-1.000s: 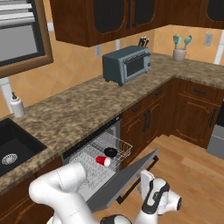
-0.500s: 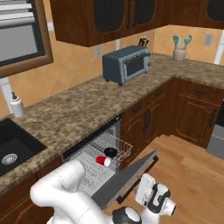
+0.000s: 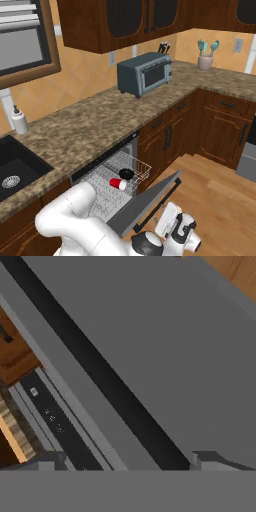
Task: Pick up the cup and bowl from the counter, place them in the dishwasher, and close the dishwasher door.
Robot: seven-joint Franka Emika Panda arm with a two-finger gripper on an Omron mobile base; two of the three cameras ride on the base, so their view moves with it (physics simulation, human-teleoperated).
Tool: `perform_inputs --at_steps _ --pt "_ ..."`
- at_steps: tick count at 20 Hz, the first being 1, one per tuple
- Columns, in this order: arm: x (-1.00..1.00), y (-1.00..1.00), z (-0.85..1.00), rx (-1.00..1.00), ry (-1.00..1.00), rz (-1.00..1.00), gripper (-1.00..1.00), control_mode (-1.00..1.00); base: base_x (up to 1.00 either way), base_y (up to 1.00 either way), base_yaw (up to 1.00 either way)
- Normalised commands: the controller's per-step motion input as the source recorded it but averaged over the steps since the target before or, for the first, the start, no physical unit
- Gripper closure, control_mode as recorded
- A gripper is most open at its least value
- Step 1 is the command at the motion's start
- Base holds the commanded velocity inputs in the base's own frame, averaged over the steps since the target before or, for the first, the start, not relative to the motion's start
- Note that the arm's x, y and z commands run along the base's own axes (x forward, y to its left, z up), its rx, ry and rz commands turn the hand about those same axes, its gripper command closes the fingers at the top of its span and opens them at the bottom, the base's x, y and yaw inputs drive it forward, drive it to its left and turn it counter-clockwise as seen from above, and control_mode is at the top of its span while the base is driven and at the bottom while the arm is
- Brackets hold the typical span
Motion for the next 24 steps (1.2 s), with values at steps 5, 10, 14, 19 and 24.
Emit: perform_inputs --at_steps 5,10,14,19,24 --pt "0.46 -0.13 -1.0 0.03 -0.03 0.04 -1.0 -1.0 0.0 0.0 0.0" --pt "0.22 0.9 -1.0 0.09 -0.3 0.19 -1.0 -1.0 0.0 0.0 0.0" --pt "0.01 1.0 -0.66 0.38 -0.43 0.22 -1.0 -1.0 0.0 0.0 0.0" --pt "0.26 1.0 -0.33 0.39 -0.28 0.19 -1.0 -1.0 0.0 0.0 0.0" --pt "0.3 0.95 -0.5 0.28 -0.15 0.06 -1.0 -1.0 0.0 0.0 0.0"
